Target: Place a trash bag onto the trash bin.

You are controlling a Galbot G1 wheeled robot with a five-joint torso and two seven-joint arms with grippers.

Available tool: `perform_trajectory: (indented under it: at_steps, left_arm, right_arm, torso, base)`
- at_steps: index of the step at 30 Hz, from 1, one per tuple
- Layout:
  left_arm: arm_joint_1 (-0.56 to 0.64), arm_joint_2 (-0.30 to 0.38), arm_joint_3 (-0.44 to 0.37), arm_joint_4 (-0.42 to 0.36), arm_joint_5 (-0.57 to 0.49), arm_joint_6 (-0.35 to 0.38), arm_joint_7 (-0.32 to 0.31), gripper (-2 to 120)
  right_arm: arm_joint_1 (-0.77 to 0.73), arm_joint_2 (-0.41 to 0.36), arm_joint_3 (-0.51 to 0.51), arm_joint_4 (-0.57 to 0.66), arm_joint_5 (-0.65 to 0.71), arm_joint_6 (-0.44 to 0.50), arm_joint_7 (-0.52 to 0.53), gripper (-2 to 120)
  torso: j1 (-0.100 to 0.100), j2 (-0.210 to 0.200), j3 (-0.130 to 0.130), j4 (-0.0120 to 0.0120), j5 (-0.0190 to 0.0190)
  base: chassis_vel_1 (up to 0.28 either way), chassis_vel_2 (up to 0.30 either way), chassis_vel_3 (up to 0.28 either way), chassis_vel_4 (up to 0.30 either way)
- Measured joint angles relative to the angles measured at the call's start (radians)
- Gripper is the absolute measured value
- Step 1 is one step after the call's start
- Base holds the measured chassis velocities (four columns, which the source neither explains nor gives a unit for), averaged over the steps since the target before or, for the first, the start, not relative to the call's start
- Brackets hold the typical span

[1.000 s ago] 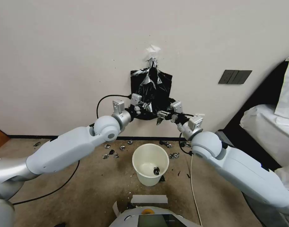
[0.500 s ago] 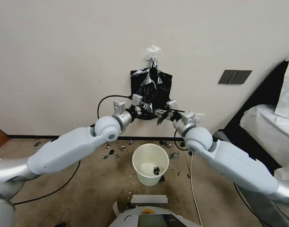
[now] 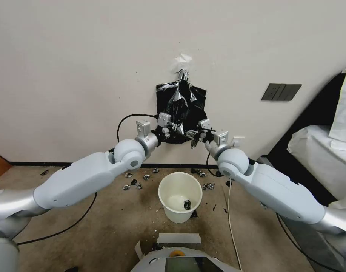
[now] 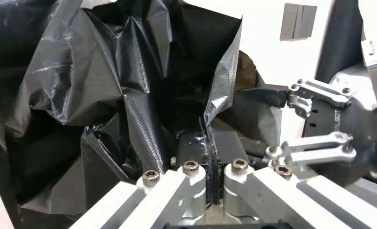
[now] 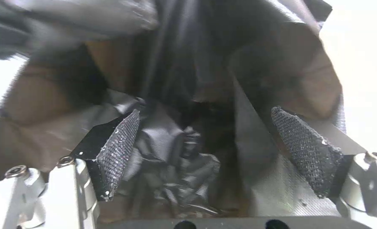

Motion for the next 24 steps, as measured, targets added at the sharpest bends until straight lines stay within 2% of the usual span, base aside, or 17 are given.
perform_trajectory:
  at_steps: [12,24]
  left_arm:
    - [0.008,0.009,-0.01,-0.01,0.003,0.0,0.002,0]
    - [0.024,0.022,-0.021,-0.029,0.009,0.0,0.007,0]
  right_arm:
    - [0.061,-0.031,-0.049,-0.039,0.058,-0.006,0.001,80]
    - [0.273,-0.057,-0.222,-0.098,0.18,-0.024,-0.002,71]
  torso:
    - [0.0,0.0,0.0,0.0,0.0001]
    - [0.0,0.0,0.0,0.0,0.0]
  base:
    - [0.0,0.0,0.0,0.0]
    - [0.0,0.0,0.0,0.0]
